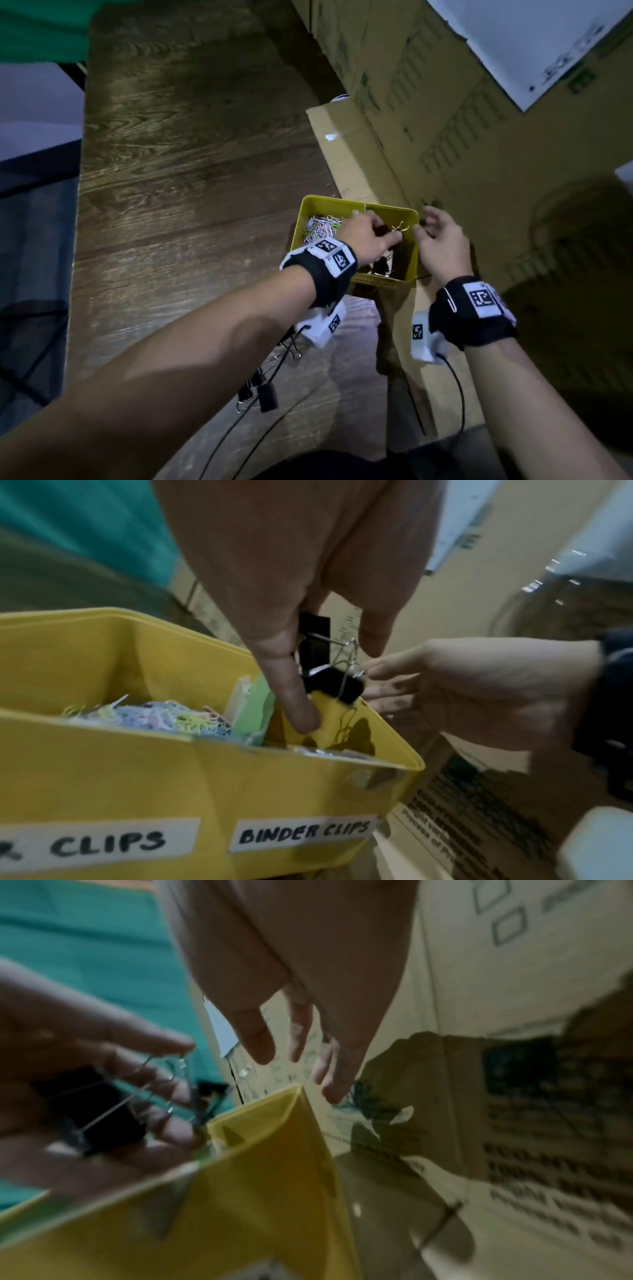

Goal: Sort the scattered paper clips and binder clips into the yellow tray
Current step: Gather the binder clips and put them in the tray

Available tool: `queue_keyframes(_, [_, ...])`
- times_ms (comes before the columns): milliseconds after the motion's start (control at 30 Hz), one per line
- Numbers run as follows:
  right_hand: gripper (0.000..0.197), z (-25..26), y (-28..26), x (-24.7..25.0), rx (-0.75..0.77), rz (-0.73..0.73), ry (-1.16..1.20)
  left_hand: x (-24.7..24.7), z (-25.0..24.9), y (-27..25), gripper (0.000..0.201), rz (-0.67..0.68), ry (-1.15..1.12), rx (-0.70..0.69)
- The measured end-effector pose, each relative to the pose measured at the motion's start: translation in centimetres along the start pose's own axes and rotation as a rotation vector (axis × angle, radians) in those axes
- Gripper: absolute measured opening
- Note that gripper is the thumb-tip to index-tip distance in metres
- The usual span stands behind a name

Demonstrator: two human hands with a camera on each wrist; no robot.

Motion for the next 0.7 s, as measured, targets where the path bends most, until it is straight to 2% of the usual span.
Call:
queue_keyframes(33, [0.048,-0.8,0.3,-0.7,-0.066,0.049,0.007,-0.2,0.0,0.0,0.045,0.015,0.13,-0.049])
queue_keyframes(100, [0.053,-2.0,0.3,-2.3,-0.164,0.144,0.025,-0.4,-0.2,-0.5,0.056,0.039,0.169,-0.096])
queue_keyframes(133, [0.051,-2.3,0.2,-3.0,-0.177,0.165,0.024,-0.3,-0.1,-0.9,0.052,0.03,0.145,-0.118])
queue_keyframes(167, [0.049,-2.4,0.0,-3.6,-0.171,0.169,0.016,-0.1,0.2,-1.3,0.04,0.004,0.098,-0.149])
queue_keyframes(233, [0.049,-2.1,-0.4,-4.3,-0.153,0.134,-0.028,0.7,1.6,-2.8,0.006,-0.032,-0.116,-0.171])
queue_keyframes(267, [0.052,-1.9,-0.4,-4.7,-0.146,0.127,-0.052,1.3,2.6,-3.7,0.011,-0.033,-0.218,-0.149])
queue_keyframes(333, [0.06,-1.0,-0.7,-5.8,-0.146,0.166,-0.09,3.2,5.3,-5.9,0.021,-0.047,-0.277,-0.131])
queue_keyframes(467, [0.072,1.1,-1.9,-9.7,-0.114,0.268,-0.121,8.5,12.3,-10.9,0.015,-0.159,-0.204,-0.071])
queue_keyframes(600, [0.071,3.2,-3.8,-14.0,-0.082,0.323,-0.176,11.8,18.7,-16.0,0.013,-0.165,-0.201,0.111])
queue_keyframes(700, [0.068,4.4,-5.7,-16.6,-0.067,0.357,-0.159,13.0,21.7,-19.1,0.014,-0.2,-0.148,0.197])
Point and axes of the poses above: each hand's wrist, its own y-axis towards the middle knuckle, its own x-axis out of the back of the hand, z = x × y, the point moved 3 cm from there along y, towards the middle knuckle, and after that the axes turned 12 degrees about -x, right-handed, at the moved point
